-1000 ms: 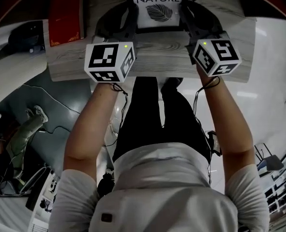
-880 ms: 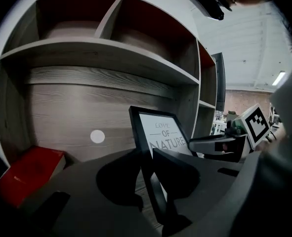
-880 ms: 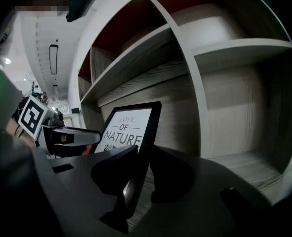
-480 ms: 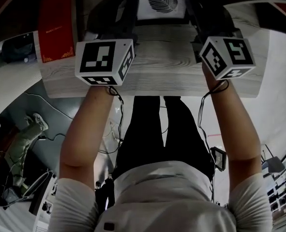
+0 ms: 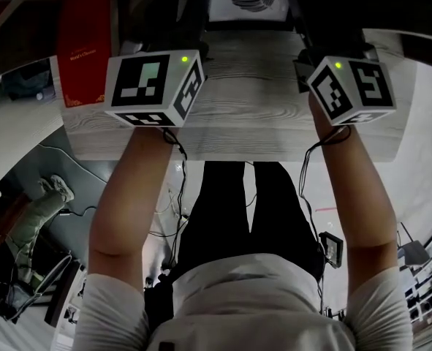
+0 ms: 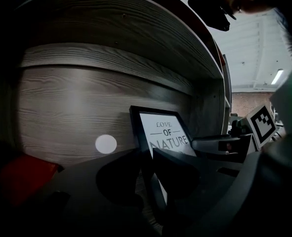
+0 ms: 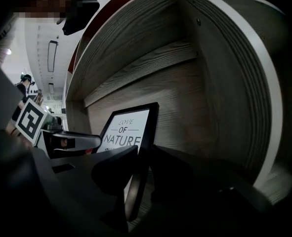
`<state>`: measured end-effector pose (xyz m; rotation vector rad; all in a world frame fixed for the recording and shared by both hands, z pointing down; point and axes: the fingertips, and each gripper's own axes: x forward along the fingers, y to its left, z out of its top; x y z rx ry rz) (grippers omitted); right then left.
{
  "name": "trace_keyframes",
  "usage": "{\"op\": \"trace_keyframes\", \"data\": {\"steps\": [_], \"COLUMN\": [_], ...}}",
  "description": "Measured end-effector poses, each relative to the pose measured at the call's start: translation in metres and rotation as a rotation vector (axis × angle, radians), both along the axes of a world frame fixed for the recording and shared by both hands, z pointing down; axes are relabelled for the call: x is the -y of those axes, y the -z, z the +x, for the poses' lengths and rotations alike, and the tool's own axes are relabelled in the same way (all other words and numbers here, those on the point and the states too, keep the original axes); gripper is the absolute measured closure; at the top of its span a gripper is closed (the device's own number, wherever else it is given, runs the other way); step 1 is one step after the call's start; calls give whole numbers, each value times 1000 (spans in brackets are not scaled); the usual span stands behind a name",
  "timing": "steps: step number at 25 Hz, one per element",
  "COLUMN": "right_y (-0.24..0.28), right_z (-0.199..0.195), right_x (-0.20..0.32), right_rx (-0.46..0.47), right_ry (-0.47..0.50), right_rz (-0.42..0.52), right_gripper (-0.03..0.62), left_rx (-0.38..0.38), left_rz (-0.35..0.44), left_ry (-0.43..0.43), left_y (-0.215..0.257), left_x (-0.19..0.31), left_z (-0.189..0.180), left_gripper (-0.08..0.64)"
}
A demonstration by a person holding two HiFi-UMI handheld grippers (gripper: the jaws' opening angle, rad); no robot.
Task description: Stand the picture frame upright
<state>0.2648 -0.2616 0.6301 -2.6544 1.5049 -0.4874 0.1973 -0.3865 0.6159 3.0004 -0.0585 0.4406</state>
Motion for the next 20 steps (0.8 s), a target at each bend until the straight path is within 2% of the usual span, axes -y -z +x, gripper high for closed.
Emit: {"op": "trace_keyframes", "data": {"steps": [9,14,20], "right_y": [-4,-8,-13], "right_z": [10,23,33], "right_x": [5,5,19], "right_rx": [6,25,33], "right_ry": [-14,-41,-23], "right_rz": [-7,-10,-18], "right_gripper": [505,503,489], "left_rx": [-12,1,19], "left_rz": [-43,-63,-67], "left_ry": [7,-11,-14], "left_y": [-3,-5,-13], "left_x": [7,4,16], "left_z": [16,27,39], "left_gripper": [466,460,451]}}
